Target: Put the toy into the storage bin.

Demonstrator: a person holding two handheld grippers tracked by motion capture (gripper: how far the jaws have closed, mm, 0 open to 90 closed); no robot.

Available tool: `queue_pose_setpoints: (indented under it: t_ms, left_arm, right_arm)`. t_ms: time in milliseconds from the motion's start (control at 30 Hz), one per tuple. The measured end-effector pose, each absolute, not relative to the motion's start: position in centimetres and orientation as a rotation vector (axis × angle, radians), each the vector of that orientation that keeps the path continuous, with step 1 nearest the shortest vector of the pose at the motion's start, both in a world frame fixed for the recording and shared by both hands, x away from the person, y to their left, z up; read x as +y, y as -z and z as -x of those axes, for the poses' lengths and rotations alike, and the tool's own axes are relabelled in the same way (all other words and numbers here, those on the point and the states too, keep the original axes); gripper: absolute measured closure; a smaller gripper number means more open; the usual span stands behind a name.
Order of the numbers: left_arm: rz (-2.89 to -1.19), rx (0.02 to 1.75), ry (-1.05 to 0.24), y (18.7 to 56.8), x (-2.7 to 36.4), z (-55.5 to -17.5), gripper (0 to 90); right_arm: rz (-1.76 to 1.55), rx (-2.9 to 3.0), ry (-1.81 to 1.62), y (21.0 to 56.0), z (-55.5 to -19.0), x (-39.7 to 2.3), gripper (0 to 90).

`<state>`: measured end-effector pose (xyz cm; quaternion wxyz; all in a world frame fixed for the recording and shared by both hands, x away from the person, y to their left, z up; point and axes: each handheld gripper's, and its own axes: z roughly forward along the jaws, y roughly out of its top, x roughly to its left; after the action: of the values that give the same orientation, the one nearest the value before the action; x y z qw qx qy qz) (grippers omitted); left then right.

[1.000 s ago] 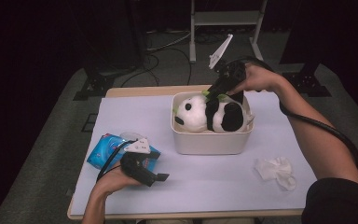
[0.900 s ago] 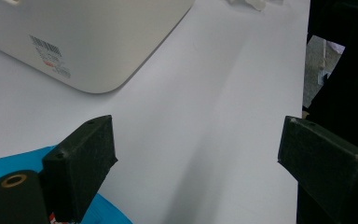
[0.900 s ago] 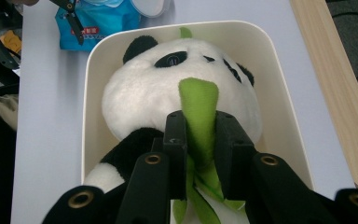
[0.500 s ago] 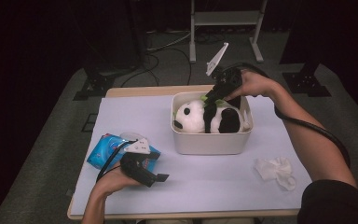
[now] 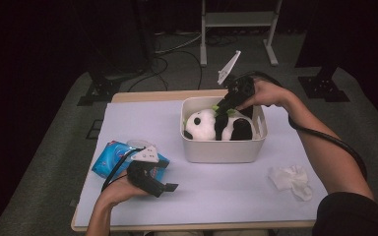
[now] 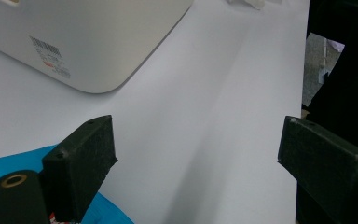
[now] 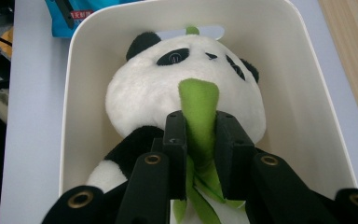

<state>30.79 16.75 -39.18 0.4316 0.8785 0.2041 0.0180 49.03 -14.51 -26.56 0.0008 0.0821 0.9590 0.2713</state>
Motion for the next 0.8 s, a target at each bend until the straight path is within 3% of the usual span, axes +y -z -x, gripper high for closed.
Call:
queue_pose_setpoints:
  t_ms: [800]
  left_arm:
    - [-2.208,0.496,-0.050,39.0,16.2,-30.8,10.4]
  right_arm:
    - [-0.292,3.024,-0.853,29.6,-48.9,-15.0,74.4]
